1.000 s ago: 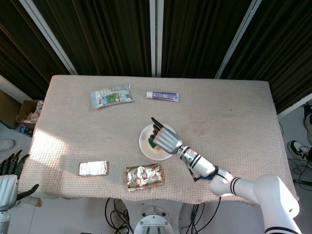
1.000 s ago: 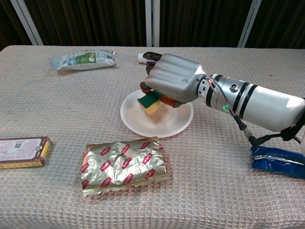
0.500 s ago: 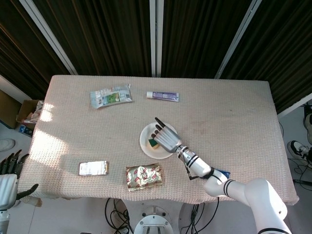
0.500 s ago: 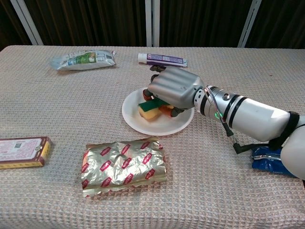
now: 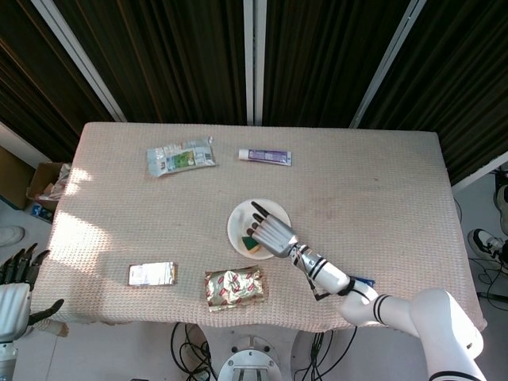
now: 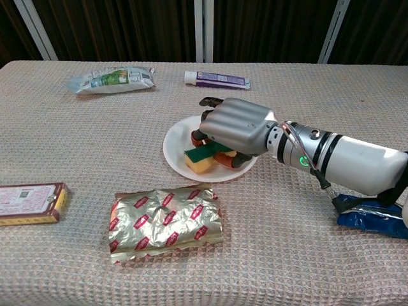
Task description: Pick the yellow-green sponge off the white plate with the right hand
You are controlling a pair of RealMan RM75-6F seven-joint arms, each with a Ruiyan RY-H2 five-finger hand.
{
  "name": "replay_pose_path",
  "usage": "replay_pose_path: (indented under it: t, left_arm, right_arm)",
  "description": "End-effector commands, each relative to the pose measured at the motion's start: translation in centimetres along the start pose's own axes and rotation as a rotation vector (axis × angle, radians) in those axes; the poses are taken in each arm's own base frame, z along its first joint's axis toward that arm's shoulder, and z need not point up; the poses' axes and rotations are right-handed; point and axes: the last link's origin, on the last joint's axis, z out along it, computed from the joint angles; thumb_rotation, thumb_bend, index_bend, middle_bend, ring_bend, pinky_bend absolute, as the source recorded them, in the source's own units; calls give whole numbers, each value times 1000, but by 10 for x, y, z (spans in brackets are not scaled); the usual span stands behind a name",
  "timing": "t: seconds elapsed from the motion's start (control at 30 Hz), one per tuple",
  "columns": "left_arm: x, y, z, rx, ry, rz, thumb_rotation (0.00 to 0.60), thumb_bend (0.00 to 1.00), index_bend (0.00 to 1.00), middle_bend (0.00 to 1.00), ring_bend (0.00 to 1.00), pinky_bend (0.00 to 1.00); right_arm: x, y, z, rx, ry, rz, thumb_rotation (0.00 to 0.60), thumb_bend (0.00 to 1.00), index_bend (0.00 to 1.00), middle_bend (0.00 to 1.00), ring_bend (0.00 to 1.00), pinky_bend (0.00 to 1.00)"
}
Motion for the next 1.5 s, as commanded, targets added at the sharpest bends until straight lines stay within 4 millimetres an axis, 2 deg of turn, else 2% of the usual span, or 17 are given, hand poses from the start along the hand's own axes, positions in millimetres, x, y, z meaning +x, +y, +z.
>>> replay_pose_path:
  t: [0.03,0.27,0.53,0.67,0.73,0.9,1.03,1.13,1.2,1.27,1.4,1.43,1.5]
  left_arm:
    - [0,-1,0,4,-1,1,600,17,132,43,42,107]
    - [0,0,0,4,0,-1,600,17,132,44,42,107]
    - [0,0,1,1,-2,3,600,16,132,44,42,107]
    - [1,-1,0,5,-2,4,600,16,132,44,41,107]
    - [1,-1,0,4,0,3,600,16,132,43,41,107]
    - [2,0,0,-7,10,0,600,16,132,44,41,107]
    - [3,1,0,-13,17,2,600,17,132,43,41,107]
    - [3,3,0,-18,16,0,600,17,132,44,42,107]
    - [3,5,0,-22,14,0,600,16,132,44,41,107]
    - [3,7,0,-26,13,2,600,16,132,44,42,107]
    - [5,9,1,-30,18,6,600,17,132,44,41,107]
    - [6,9,1,-30,19,7,600,17,132,44,41,107]
    - [6,10,1,-33,18,8,600,16,132,43,41,107]
  right_arm:
    - [2,0,5,-5,12,-5,600,447,697,498,245,0]
    - [19,9,7,-24,67,11,600,447,694,498,245,0]
    - [0,-9,20,16,-15,-47,600,450,690,494,245,0]
    - [5,-6,18,1,22,-27,600,451,690,494,245,0]
    - [13,2,15,-23,60,-5,600,451,690,493,245,0]
    - [34,40,-4,-122,141,18,600,451,688,490,245,0]
    - [26,73,-27,-212,97,-12,600,451,679,483,239,0]
    - [13,88,-38,-255,43,-33,600,450,660,473,235,0]
    - [3,95,-43,-287,8,-28,600,450,621,460,230,0]
    - [-7,99,-45,-316,-26,-19,600,449,524,421,214,0]
    - [-17,100,-45,-346,-74,-9,600,407,151,227,51,0]
    - [-17,99,-46,-352,-80,-5,600,384,81,180,23,0]
    - [-17,99,-49,-369,-83,15,600,328,5,91,0,0]
